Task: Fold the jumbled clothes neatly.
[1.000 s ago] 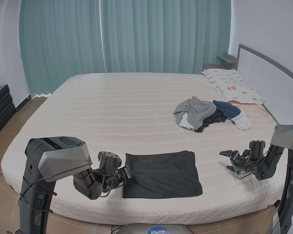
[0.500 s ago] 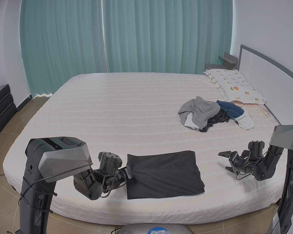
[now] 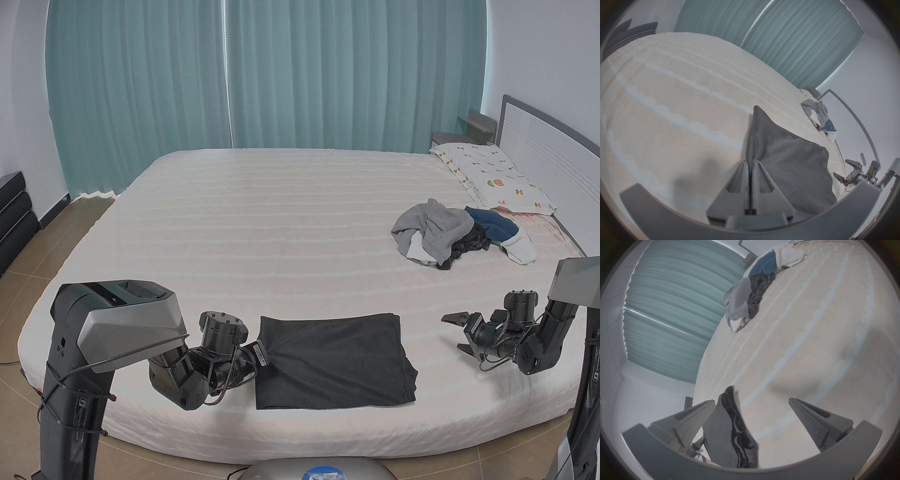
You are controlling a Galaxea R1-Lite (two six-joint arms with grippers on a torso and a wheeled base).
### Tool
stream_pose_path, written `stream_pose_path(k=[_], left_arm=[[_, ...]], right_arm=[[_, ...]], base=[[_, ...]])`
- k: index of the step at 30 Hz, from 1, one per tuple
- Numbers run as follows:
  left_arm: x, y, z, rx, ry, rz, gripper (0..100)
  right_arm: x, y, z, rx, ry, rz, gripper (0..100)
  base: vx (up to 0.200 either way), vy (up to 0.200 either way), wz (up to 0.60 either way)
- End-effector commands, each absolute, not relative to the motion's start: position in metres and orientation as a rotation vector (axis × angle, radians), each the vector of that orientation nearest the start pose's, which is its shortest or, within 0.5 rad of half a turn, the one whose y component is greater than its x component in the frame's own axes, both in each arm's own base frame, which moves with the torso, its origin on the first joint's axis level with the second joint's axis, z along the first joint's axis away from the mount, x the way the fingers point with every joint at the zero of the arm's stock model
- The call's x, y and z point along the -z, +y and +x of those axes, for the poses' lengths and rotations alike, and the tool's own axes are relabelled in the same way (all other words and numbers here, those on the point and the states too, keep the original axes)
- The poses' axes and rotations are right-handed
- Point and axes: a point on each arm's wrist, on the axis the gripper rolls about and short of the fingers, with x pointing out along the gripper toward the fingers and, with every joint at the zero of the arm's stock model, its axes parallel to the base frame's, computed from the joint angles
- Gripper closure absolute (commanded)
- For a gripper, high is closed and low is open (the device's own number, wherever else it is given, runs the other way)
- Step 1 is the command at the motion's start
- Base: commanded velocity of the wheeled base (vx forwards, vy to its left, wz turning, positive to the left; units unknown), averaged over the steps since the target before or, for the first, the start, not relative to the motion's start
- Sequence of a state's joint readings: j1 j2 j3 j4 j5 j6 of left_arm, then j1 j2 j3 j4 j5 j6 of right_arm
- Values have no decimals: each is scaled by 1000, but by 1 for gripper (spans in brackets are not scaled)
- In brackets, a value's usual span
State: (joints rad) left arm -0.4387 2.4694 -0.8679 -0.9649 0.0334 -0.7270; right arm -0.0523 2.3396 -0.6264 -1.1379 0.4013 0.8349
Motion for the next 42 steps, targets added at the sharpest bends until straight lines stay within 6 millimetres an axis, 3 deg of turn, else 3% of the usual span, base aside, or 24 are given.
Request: stream_pose_path(k=[1,37,42], left_arm=[[51,-163,349,130,729,-553,100],[52,-161,348,90,723,-556,100],[52,-160,346,82,725,-554,100]], right_arm=[[24,-6,341,-92,684,930,0],[24,-5,339,-94,687,929,0],[24,-5,339,-94,687,927,0]], base=[[0,200,0],[0,200,0],[0,0,0]])
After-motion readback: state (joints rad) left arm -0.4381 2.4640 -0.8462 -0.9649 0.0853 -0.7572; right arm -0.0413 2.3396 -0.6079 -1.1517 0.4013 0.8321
